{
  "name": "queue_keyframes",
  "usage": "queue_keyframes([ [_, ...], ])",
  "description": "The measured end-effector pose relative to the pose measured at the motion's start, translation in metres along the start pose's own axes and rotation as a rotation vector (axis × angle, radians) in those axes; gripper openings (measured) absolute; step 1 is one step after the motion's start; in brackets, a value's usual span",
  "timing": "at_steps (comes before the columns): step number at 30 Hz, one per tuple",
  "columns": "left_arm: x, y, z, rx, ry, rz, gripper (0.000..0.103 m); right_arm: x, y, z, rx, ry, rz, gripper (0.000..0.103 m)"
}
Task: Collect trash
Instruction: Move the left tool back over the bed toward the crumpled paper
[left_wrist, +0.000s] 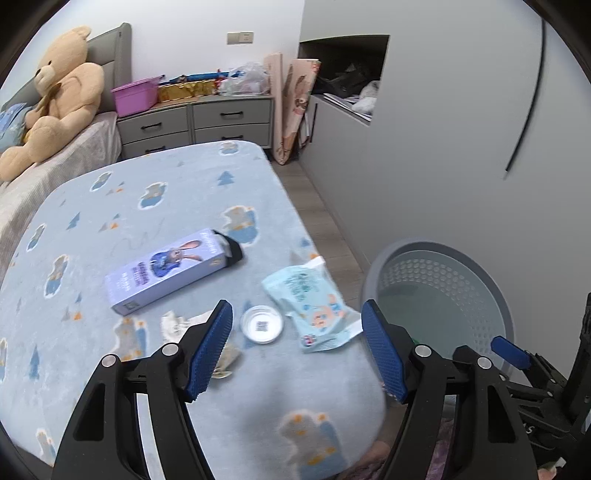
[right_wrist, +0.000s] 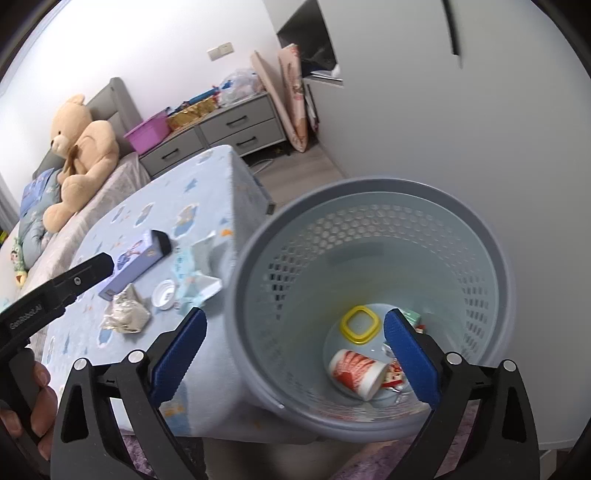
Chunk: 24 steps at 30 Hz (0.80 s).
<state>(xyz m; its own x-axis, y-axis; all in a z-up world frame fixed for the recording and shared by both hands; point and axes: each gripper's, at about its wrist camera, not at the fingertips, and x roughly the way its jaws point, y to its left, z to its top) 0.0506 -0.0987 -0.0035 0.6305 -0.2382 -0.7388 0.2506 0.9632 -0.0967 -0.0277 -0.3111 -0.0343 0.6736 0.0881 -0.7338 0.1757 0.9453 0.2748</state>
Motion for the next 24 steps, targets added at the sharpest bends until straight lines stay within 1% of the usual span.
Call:
queue_keyframes([
  [4, -0.004, 0.023, -0.004, -0.023, -0.006, 0.039, 0.069, 0.004, 0.016, -0.001, -0.023, 0.005, 0.013, 0.096],
  [10, -0.006, 0.055, -0.011, -0.068, 0.003, 0.077, 0.069, 0.009, 0.036, -0.004, -0.04, 0.011, 0.033, 0.097],
  [18, -0.011, 0.085, -0.018, -0.108, -0.001, 0.099, 0.072, 0.013, 0.056, -0.01, -0.055, 0.022, 0.051, 0.097],
  [24, -0.013, 0.1, -0.027, -0.12, 0.005, 0.112, 0.072, 0.013, 0.068, -0.015, -0.071, 0.021, 0.063, 0.097],
])
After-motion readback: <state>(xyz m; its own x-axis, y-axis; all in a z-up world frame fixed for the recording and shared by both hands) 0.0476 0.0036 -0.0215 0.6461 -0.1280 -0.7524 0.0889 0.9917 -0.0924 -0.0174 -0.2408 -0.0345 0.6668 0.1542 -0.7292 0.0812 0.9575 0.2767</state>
